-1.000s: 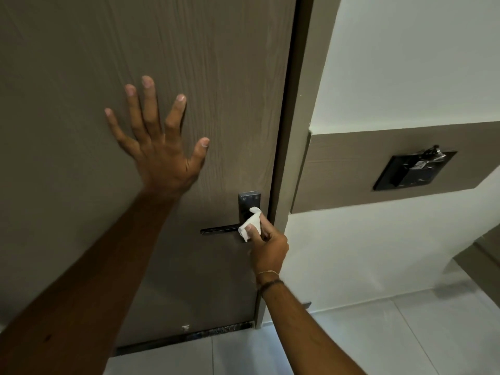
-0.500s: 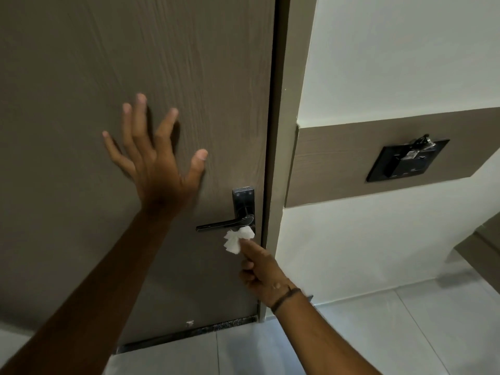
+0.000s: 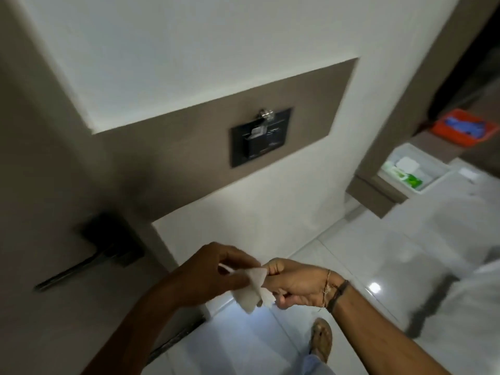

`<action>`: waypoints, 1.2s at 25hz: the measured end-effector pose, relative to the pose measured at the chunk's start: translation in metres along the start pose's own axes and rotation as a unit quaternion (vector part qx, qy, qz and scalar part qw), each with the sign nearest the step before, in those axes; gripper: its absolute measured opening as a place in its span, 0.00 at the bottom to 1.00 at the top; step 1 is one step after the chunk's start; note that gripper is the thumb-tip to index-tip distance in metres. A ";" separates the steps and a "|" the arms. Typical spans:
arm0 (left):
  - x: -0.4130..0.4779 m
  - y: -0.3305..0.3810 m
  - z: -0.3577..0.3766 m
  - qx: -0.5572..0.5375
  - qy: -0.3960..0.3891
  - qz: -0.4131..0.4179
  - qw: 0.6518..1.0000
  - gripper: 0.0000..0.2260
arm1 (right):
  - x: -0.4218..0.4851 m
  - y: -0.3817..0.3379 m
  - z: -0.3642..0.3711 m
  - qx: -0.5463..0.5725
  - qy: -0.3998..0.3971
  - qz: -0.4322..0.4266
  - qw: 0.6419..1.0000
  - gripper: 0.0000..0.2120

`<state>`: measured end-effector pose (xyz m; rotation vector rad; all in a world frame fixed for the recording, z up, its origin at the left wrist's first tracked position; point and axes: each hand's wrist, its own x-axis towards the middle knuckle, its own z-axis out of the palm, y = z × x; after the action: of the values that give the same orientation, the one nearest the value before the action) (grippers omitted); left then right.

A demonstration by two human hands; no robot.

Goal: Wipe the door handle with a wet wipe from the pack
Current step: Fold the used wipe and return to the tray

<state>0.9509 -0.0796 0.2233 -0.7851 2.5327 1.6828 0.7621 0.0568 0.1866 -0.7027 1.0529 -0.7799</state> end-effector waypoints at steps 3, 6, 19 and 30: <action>0.068 0.028 0.043 -0.009 -0.024 0.004 1.000 0.09 | -0.045 0.009 -0.062 0.041 0.041 0.009 0.998 0.15; 0.160 0.064 0.102 -0.027 -0.004 -0.019 0.999 0.10 | -0.099 0.027 -0.155 0.218 0.176 -0.021 0.960 0.20; 0.584 0.222 0.321 -0.209 -0.060 -0.125 0.968 0.07 | -0.265 0.013 -0.530 0.195 0.523 -0.177 0.811 0.07; 0.783 0.239 0.359 -0.144 -0.129 -0.187 0.963 0.08 | -0.248 0.003 -0.738 0.245 0.553 -0.095 0.791 0.14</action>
<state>0.0732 -0.0125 0.0659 -0.9169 1.8564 1.8882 0.0027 0.1676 0.0546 0.2021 1.7225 -1.6606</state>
